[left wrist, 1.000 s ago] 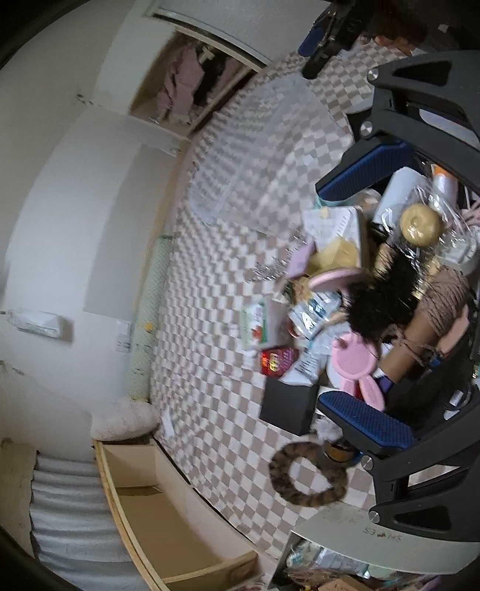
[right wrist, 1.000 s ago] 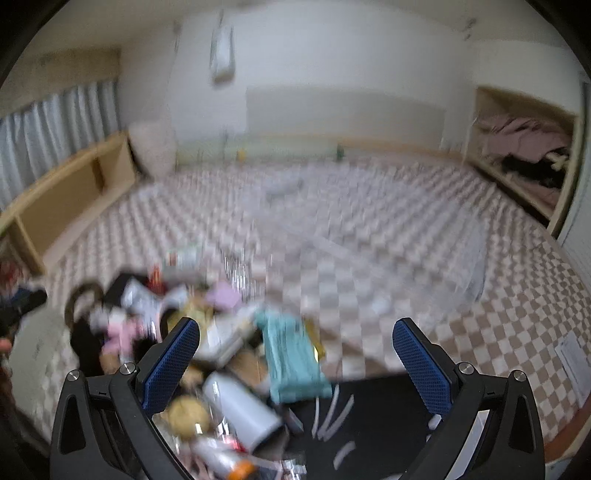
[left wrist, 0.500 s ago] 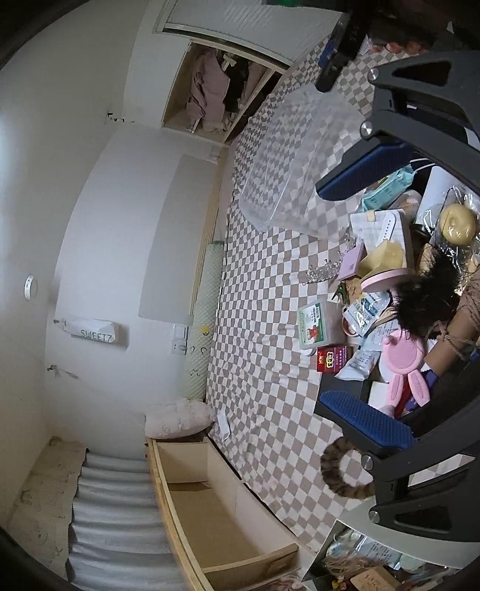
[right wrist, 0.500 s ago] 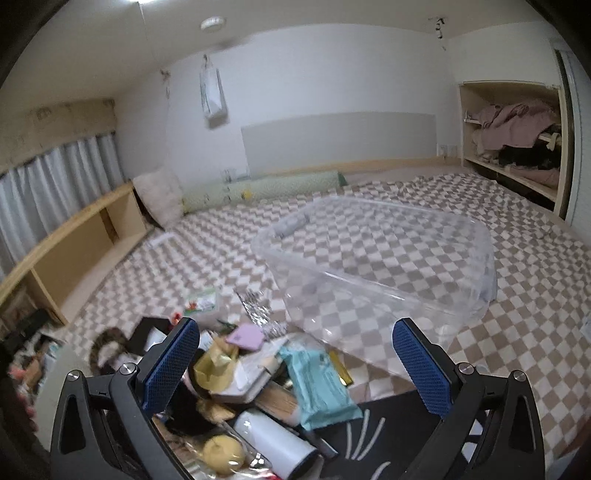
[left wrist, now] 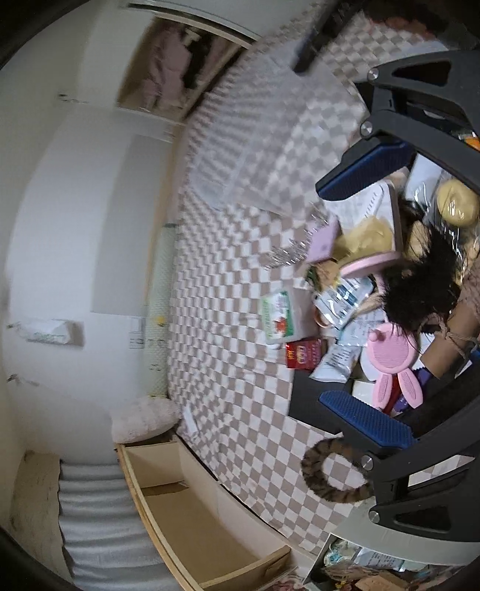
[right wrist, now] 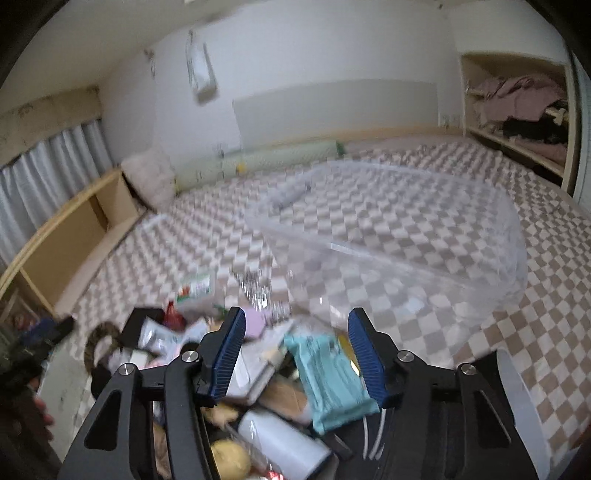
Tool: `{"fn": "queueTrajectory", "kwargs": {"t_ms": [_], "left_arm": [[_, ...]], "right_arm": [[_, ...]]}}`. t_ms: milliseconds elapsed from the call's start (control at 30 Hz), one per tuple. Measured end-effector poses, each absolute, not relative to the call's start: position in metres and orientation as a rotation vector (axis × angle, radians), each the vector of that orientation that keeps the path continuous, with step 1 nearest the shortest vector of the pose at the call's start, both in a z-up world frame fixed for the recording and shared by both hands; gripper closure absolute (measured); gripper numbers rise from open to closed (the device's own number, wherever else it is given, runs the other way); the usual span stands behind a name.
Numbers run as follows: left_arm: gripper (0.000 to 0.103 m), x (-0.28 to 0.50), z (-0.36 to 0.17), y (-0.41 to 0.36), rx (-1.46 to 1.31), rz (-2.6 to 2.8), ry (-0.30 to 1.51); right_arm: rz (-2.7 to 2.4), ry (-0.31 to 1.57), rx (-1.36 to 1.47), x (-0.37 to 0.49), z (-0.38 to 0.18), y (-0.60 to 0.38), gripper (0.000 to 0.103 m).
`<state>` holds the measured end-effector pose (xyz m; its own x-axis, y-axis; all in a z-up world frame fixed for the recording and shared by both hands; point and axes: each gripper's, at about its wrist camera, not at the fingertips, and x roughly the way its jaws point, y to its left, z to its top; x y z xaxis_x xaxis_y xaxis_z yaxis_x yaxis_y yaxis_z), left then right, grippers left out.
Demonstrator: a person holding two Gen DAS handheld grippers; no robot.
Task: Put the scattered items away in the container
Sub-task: 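Grasp the pink bunny-ear stand with the left tool while the right tool grasps the yellow tray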
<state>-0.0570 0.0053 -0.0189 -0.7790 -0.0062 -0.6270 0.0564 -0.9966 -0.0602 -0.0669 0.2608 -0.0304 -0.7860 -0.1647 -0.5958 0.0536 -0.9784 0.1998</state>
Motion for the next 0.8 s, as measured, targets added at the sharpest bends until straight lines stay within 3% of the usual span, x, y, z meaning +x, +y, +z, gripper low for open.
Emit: {"fn": "queueTrajectory", "kwargs": {"t_ms": [133,333,400,567,700,800], "left_arm": [[0.000,-0.080,-0.044,0.016,1.136,-2.846,0.011],[0.000,-0.110,-0.074,0.023,1.295,-2.759,0.028],[0.010,-0.119,-0.084,0.028,1.339,-2.735,0.002],[0.015,-0.140,-0.111,0.028,1.471,-2.639,0.039],[0.027,-0.152,-0.129,0.022,1.535,-2.575,0.085],[0.028,-0.156,-0.132,0.020,1.542,-2.568,0.124]], "right_arm": [[-2.859,-0.192,0.933,-0.068,-0.032,0.254,0.044],[-2.800,-0.245,1.054,-0.077,-0.043,0.261,0.044],[-2.784,-0.255,1.098,-0.080,-0.046,0.265,0.044],[-2.788,-0.214,1.128,-0.081,-0.050,0.269,0.044],[-2.810,-0.172,1.100,-0.079,-0.052,0.270,0.044],[-2.799,-0.146,1.120,-0.080,-0.055,0.271,0.044]]}}
